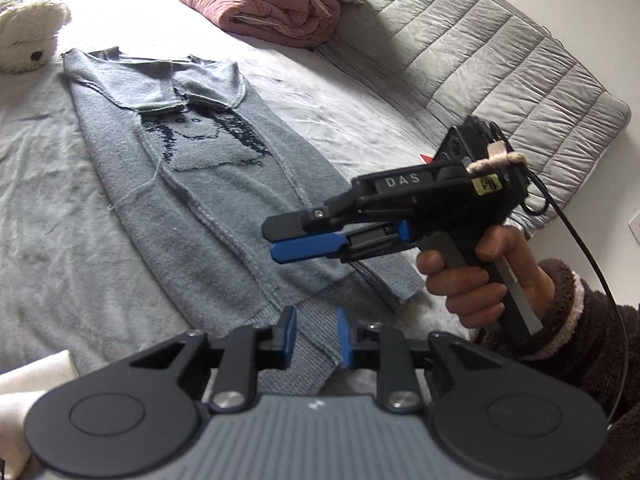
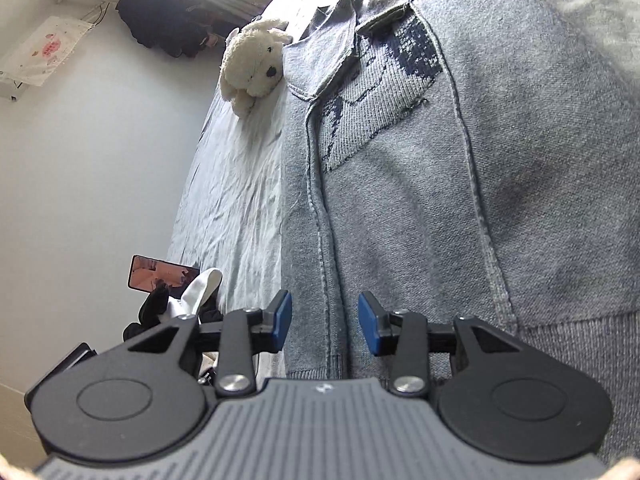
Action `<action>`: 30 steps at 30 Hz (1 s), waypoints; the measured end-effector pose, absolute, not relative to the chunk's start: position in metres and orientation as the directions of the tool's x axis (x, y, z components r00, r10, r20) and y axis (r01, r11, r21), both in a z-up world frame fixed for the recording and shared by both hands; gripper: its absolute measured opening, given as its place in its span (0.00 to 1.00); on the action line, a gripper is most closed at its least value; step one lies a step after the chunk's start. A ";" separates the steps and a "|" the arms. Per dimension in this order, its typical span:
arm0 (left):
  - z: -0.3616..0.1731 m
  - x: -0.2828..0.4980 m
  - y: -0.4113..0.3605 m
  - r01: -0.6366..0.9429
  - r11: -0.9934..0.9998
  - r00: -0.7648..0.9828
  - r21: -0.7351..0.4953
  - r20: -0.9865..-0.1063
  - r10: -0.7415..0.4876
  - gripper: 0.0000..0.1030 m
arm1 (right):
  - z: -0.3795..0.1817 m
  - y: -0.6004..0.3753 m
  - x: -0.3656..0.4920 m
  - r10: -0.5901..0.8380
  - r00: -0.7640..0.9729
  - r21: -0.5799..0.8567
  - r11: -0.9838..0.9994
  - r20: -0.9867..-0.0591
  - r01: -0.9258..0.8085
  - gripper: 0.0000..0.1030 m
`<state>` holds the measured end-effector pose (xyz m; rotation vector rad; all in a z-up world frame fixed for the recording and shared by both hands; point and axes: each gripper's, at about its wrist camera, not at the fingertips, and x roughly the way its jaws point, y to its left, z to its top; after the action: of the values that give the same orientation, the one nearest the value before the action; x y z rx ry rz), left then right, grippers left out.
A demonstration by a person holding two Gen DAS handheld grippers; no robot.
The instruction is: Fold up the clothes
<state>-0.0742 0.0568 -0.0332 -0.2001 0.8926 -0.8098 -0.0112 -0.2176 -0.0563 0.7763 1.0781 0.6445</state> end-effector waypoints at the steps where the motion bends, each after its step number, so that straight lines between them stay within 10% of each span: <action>1: -0.035 -0.072 0.059 0.530 0.705 0.369 -0.472 -0.620 -0.693 0.21 | -0.055 -0.215 -0.012 0.781 0.340 0.805 0.584 -0.524 -0.099 0.41; 5: -0.040 -0.064 0.066 0.486 0.738 0.399 -0.468 -0.633 -0.664 0.21 | -0.055 -0.200 -0.015 0.752 0.327 0.745 0.643 -0.573 -0.175 0.37; 8: -0.042 -0.064 0.067 0.478 0.750 0.415 -0.457 -0.635 -0.652 0.21 | -0.054 -0.182 -0.019 0.701 0.350 0.663 0.708 -0.621 -0.242 0.08; 30: -0.018 0.031 0.037 0.289 0.916 0.633 -0.279 -0.662 -0.401 0.24 | -0.056 -0.193 -0.025 0.754 0.267 0.718 0.655 -0.600 -0.236 0.29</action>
<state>0.0314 0.0373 -0.0178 -0.1519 0.7924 -0.3962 -0.0248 -0.1933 -0.0558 0.5556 1.1094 0.7164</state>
